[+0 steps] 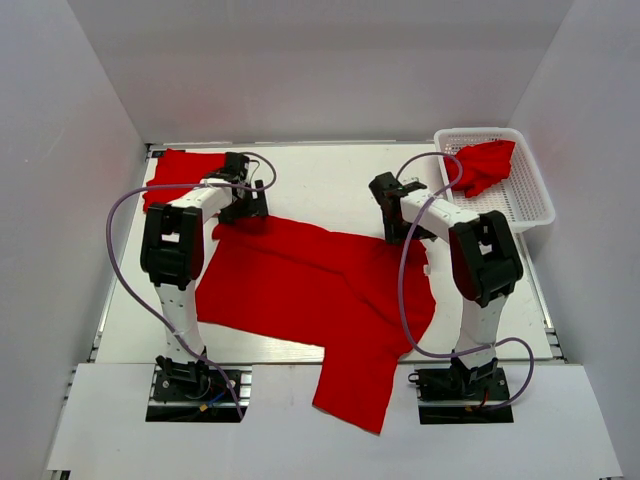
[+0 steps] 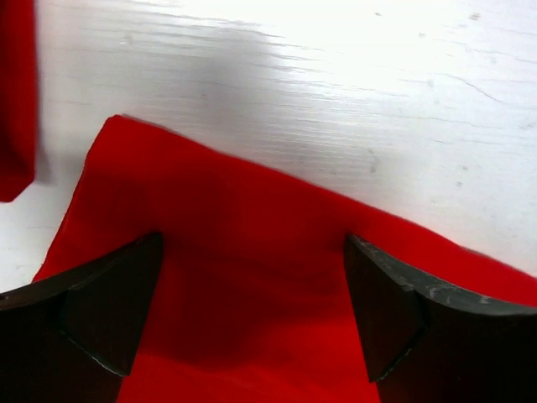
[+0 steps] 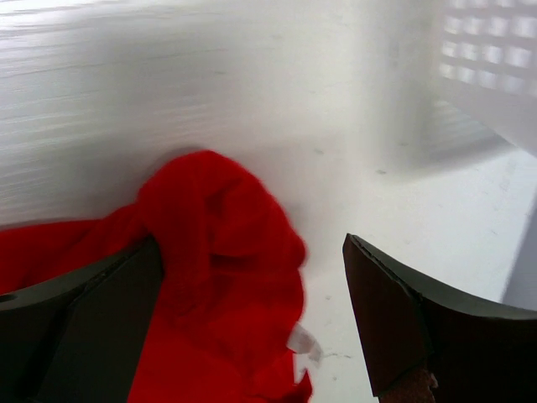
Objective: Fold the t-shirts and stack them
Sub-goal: Fold the flattened tshirt in 1/3 of the way, then grap the side of the flattened tshirt closest away from the robot with both arms
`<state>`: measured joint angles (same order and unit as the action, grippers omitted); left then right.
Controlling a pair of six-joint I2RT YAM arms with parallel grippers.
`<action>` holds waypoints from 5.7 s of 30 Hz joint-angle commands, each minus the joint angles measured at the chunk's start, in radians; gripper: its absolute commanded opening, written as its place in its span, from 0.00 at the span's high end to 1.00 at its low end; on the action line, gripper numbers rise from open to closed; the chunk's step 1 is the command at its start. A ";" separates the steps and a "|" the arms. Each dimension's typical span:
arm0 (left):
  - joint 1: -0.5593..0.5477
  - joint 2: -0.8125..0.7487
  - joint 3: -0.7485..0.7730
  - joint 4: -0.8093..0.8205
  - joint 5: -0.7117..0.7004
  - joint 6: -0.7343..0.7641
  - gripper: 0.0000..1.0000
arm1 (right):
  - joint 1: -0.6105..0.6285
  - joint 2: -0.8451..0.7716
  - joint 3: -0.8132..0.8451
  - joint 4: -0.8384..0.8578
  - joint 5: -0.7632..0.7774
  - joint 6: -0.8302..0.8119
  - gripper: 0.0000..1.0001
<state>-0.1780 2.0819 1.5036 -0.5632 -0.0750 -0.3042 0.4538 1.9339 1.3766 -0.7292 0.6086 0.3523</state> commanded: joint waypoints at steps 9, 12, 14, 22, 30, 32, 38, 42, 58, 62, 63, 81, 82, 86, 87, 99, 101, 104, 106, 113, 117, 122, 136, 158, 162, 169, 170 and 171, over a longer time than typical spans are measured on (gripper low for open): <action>0.049 0.030 -0.102 -0.118 -0.126 -0.095 0.00 | -0.056 -0.073 -0.065 -0.263 0.321 0.332 0.10; 0.060 0.030 -0.111 -0.129 -0.135 -0.104 0.00 | -0.089 -0.099 -0.122 -0.209 0.289 0.309 0.18; 0.060 0.021 -0.120 -0.129 -0.135 -0.104 0.00 | -0.096 -0.122 -0.132 -0.156 0.215 0.259 0.17; 0.080 0.012 -0.129 -0.118 -0.126 -0.104 0.00 | -0.132 -0.217 -0.117 -0.049 0.074 0.162 0.12; 0.089 -0.019 -0.129 -0.098 -0.098 -0.095 0.00 | -0.170 -0.266 -0.114 -0.015 -0.036 0.122 0.10; 0.089 -0.028 -0.120 -0.098 -0.086 -0.085 0.00 | -0.172 -0.277 -0.114 0.013 -0.102 0.097 0.10; 0.089 -0.046 -0.111 -0.087 -0.066 -0.076 0.00 | -0.172 -0.340 -0.116 0.085 -0.224 0.051 0.10; 0.089 -0.056 -0.111 -0.087 -0.066 -0.076 0.00 | -0.173 -0.358 -0.123 0.060 -0.205 0.066 0.10; 0.089 -0.065 -0.120 -0.069 -0.039 -0.067 0.00 | -0.127 -0.305 -0.128 0.298 -0.742 -0.108 0.10; 0.089 -0.065 -0.120 -0.069 -0.039 -0.067 0.00 | -0.099 -0.237 -0.108 0.318 -0.759 -0.115 0.10; 0.089 -0.074 -0.120 -0.069 -0.039 -0.067 0.00 | -0.101 -0.227 -0.109 0.321 -0.759 -0.108 0.10; 0.069 -0.056 -0.151 -0.020 -0.016 -0.067 0.00 | -0.219 0.069 -0.059 0.307 -0.635 -0.050 0.10; 0.069 -0.056 -0.142 -0.009 0.000 -0.067 0.00 | -0.240 0.080 -0.042 0.304 -0.644 -0.047 0.10; 0.069 -0.019 -0.119 0.017 0.089 -0.067 0.00 | -0.273 0.160 0.065 0.266 -0.664 -0.041 0.10; 0.069 0.000 -0.100 0.026 0.098 -0.067 0.00 | -0.276 0.180 0.082 0.261 -0.664 -0.047 0.10; 0.060 0.173 0.116 0.163 0.304 -0.095 0.00 | -0.369 0.439 0.588 0.159 -0.638 -0.102 0.10; 0.060 0.196 0.168 0.174 0.304 -0.095 0.00 | -0.380 0.480 0.625 0.162 -0.648 -0.119 0.10; 0.060 0.248 0.255 0.184 0.294 -0.095 0.00 | -0.385 0.519 0.700 0.178 -0.664 -0.148 0.10; 0.060 0.282 0.353 0.168 0.305 -0.095 0.00 | -0.386 0.519 0.742 0.194 -0.688 -0.182 0.10; 0.060 0.247 0.468 0.102 0.293 -0.027 0.00 | -0.377 0.373 0.708 0.217 -0.739 -0.312 0.10; 0.060 0.133 0.457 0.040 0.262 0.023 0.00 | -0.365 0.167 0.599 0.234 -0.751 -0.348 0.10; 0.042 -0.078 0.370 -0.098 0.175 0.053 0.00 | -0.282 -0.058 0.252 0.292 -0.647 -0.438 0.10; 0.052 -0.626 -0.503 -0.271 -0.040 -0.337 0.00 | 0.002 -0.607 -0.381 0.295 -0.408 -0.216 0.10; 0.080 -0.536 -0.557 -0.107 -0.108 -0.487 0.00 | 0.181 -0.650 -0.493 0.200 -0.323 -0.078 0.10; 0.080 -0.488 -0.557 -0.096 -0.108 -0.487 0.00 | 0.181 -0.651 -0.494 0.203 -0.323 -0.062 0.10; 0.080 -0.416 -0.539 -0.076 -0.098 -0.498 0.31 | 0.183 -0.662 -0.491 0.194 -0.303 -0.049 0.10; 0.080 -0.416 -0.552 -0.063 -0.098 -0.498 0.37 | 0.181 -0.659 -0.493 0.188 -0.291 -0.044 0.10; 0.080 -0.416 -0.574 -0.054 -0.089 -0.498 0.47 | 0.181 -0.659 -0.493 0.185 -0.291 -0.044 0.10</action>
<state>-0.1043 1.6527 0.9520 -0.6609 -0.1829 -0.7937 0.6304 1.2839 0.8585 -0.5270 0.2844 0.2871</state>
